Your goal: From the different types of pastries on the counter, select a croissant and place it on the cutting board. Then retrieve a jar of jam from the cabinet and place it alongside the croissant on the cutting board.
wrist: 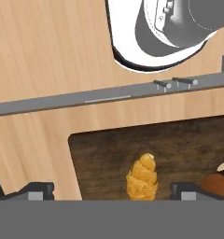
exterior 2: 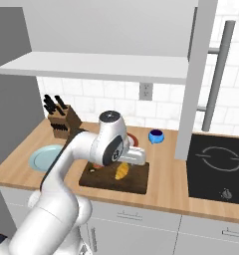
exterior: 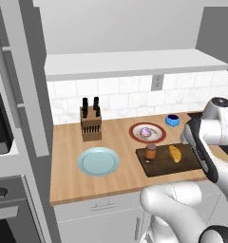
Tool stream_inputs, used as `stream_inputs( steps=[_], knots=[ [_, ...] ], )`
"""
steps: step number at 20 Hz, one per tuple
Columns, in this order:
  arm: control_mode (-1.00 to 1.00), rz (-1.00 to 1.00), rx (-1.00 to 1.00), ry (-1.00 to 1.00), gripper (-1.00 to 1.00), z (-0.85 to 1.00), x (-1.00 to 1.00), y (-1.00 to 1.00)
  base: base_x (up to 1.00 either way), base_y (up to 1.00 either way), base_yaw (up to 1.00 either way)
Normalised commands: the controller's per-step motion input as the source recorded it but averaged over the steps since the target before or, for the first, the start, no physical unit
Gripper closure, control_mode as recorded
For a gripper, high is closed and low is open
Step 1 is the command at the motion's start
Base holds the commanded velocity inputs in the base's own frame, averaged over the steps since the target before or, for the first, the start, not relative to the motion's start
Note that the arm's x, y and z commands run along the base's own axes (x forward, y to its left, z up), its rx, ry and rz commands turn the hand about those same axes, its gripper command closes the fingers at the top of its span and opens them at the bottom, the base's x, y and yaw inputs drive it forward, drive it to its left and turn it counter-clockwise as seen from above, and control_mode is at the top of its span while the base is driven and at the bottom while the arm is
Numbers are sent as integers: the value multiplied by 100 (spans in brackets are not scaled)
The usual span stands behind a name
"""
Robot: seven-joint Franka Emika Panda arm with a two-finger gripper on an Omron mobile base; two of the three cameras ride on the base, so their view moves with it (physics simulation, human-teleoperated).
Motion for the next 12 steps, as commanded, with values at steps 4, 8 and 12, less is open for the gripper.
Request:
stream_inputs(
  steps=[4, 8, 12],
  knots=[
    [-100, 0, -1, -2, -100, 41, -83, 0, 0, 0, 0],
    [-100, 6, -11, -8, -100, 47, -99, -25, 0, 0, 0],
    [-100, 8, -14, -10, -100, 40, -100, -36, 0, 0, 0]
  ],
)
